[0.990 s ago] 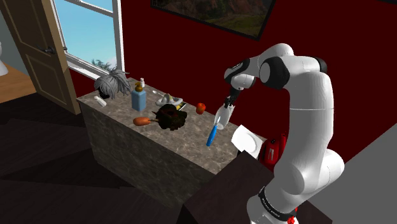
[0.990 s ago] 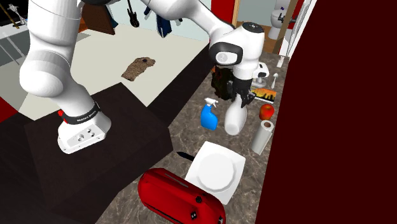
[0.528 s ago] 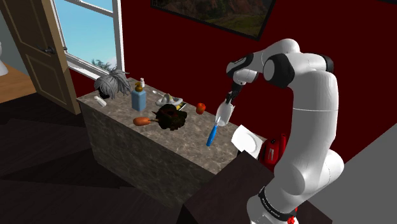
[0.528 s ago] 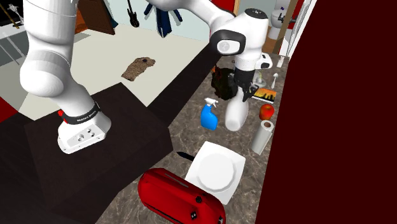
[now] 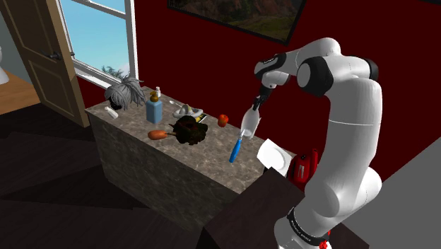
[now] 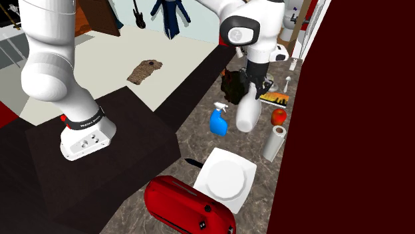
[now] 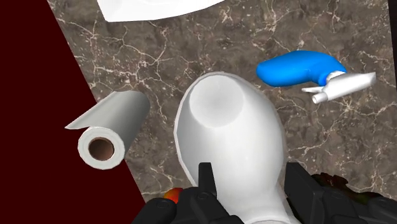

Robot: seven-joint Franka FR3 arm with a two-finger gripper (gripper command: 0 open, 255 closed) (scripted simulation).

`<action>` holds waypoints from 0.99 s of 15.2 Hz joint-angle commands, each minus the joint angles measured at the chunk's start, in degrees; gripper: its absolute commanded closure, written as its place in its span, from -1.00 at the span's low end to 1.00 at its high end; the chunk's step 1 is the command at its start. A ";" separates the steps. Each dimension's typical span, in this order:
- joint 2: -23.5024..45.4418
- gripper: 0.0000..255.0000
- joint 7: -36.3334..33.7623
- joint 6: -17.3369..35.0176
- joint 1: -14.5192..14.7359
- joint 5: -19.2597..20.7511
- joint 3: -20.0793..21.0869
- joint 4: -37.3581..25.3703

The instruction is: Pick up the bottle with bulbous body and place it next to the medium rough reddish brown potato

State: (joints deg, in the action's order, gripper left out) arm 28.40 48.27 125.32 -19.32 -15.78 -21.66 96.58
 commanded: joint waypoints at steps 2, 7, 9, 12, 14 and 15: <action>-1.10 1.00 -0.42 -2.02 0.12 0.62 -0.36 -1.01; -2.66 1.00 -1.09 -5.10 0.32 1.51 -0.82 -2.65; -3.22 1.00 -1.35 -6.36 0.38 1.83 -0.98 -3.41; -3.98 1.00 -1.71 -8.30 0.44 2.27 -1.19 -4.66; -4.43 1.00 -1.94 -9.61 0.46 2.55 -1.32 -5.57; -4.64 1.00 -2.05 -10.28 0.47 2.67 -1.38 -6.05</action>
State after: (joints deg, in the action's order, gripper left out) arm 24.00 46.30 115.56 -18.86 -13.23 -22.97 90.85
